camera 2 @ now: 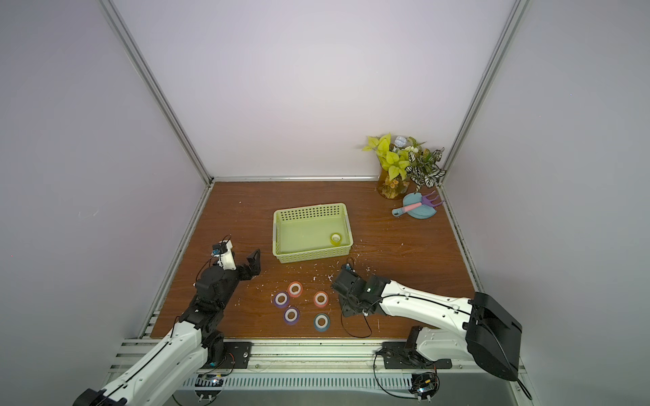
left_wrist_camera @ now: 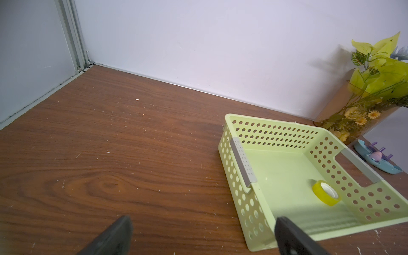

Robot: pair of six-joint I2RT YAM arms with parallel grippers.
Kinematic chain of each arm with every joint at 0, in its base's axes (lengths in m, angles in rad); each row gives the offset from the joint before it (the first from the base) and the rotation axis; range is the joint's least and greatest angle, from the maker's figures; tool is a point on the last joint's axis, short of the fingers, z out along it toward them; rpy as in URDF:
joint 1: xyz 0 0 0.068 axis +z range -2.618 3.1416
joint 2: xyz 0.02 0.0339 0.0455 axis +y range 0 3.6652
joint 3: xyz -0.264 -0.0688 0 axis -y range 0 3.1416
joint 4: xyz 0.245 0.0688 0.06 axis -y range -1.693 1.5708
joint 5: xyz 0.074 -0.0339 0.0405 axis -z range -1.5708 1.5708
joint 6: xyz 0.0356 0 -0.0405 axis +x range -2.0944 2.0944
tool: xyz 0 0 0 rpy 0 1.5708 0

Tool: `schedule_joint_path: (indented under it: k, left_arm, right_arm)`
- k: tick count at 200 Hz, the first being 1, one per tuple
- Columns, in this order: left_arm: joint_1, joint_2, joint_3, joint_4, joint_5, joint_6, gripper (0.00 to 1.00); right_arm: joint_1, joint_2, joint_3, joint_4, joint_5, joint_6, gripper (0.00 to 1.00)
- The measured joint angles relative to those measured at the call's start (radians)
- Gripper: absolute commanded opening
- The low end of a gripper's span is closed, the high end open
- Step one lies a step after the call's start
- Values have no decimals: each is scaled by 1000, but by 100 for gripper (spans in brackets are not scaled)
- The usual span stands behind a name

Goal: Put the transparent tape into the storage box
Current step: Pick up the tape from the center of the board, then place the tape in the storage box.

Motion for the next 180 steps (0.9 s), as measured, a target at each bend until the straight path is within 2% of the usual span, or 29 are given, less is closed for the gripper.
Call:
schedule_joint_path:
  k: [78,135,180]
  left_arm:
    - [0,0,0,0,0,0,99]
    - [0,0,0,0,0,0,99]
    - [0,0,0,0,0,0,99]
  right_arm:
    - [-159,26,254,-31,54,-168,49]
    - [-291,147,409,-24,59,-306,48]
    - [-353,290,544,6,60,-380,48]
